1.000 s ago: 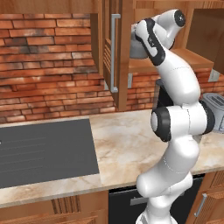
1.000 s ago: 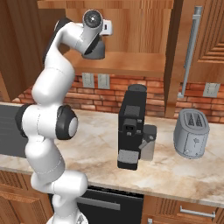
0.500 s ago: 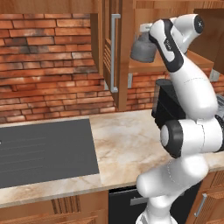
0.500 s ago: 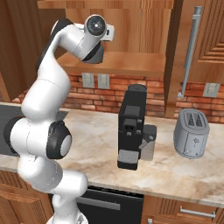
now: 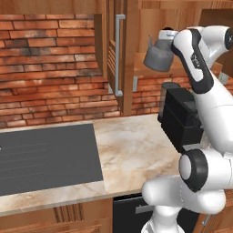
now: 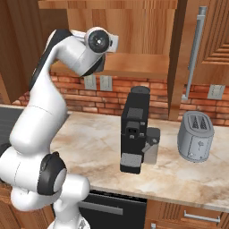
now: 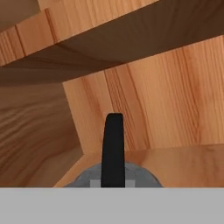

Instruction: Open the cabinet, pick the kettle from the cabinet, and place it in the sink.

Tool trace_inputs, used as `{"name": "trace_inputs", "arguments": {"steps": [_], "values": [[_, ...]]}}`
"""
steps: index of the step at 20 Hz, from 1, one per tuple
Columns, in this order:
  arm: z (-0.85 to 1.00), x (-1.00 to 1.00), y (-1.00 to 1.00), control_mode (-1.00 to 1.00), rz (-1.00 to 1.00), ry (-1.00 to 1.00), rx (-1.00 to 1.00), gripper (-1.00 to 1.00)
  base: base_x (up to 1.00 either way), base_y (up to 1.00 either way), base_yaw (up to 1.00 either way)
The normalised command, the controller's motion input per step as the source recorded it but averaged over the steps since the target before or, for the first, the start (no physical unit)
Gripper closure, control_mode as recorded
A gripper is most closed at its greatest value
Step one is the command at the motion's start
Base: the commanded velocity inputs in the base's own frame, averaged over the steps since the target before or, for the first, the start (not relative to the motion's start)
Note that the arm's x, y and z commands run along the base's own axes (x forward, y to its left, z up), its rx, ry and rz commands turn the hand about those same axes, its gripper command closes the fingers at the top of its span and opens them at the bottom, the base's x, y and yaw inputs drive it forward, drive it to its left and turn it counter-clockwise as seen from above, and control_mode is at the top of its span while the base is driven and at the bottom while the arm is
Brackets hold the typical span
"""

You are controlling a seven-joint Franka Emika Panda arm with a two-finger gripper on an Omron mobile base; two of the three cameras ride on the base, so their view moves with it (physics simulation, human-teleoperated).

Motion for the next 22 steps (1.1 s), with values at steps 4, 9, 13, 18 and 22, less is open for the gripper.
{"name": "trace_inputs", "arguments": {"steps": [4,9,13,18,22], "values": [[0.04,-0.75,-0.15,-1.0,0.0,-0.07,0.0,1.0,0.0,0.0,0.0],[0.03,-0.75,-0.13,-1.0,0.01,-0.1,0.0,1.0,0.0,0.0,0.0],[0.02,-0.75,-0.11,-1.0,0.03,-0.04,-0.02,1.0,0.0,0.0,0.0],[-0.01,-0.73,-0.08,-1.0,0.05,0.0,-0.06,1.0,0.0,0.0,0.0],[-0.21,-0.59,0.0,-1.0,0.07,0.09,-0.14,1.0,0.0,0.0,0.0]]}}
